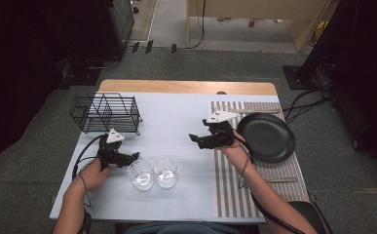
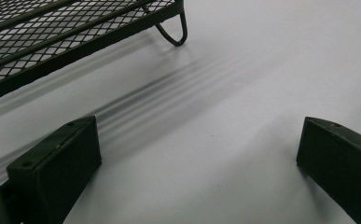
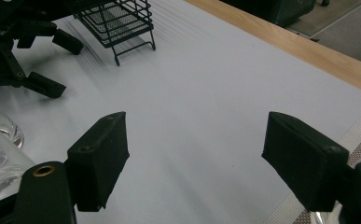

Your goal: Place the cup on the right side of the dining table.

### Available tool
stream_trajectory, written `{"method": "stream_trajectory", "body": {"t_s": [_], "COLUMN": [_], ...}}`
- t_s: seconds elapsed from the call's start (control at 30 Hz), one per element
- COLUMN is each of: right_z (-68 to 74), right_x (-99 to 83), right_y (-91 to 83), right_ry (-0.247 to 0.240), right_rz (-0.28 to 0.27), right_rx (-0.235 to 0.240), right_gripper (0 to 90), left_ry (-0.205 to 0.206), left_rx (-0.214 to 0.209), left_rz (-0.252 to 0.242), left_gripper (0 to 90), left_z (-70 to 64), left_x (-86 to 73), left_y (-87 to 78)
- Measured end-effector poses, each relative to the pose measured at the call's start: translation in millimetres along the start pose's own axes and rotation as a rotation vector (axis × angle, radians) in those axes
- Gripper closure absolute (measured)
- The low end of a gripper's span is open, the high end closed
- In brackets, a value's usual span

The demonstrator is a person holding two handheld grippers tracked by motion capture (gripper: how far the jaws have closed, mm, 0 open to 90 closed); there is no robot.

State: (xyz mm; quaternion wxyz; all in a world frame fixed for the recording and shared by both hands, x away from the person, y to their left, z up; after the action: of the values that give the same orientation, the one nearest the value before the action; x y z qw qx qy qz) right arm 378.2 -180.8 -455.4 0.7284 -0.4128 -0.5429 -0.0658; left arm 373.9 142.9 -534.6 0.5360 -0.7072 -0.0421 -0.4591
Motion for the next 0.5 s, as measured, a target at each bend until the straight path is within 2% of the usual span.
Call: {"method": "stream_trajectory", "body": {"t_s": [0.5], "right_z": [14.6], "right_x": [-5.2], "right_y": [9.5], "right_ry": [-0.037], "right_rz": [0.014], "right_rx": [0.045], "right_gripper": [22.5], "left_ry": [0.001], "left_rx": [0.0], "left_rz": [0.001], "left_gripper": [0.0], "left_z": [0.1], "left_x": [-0.1], "left_y": [-0.1]}}
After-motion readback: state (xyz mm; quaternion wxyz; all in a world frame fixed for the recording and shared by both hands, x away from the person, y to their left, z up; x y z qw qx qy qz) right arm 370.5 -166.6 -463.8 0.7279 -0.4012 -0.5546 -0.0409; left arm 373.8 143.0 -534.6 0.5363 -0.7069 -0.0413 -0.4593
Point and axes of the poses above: each handheld gripper's, and its own axes: y roughly forward along the jaws, x roughly out of its top, z roughly to its left, the point moved 5 cm from there along y, roughly forward along the jaws
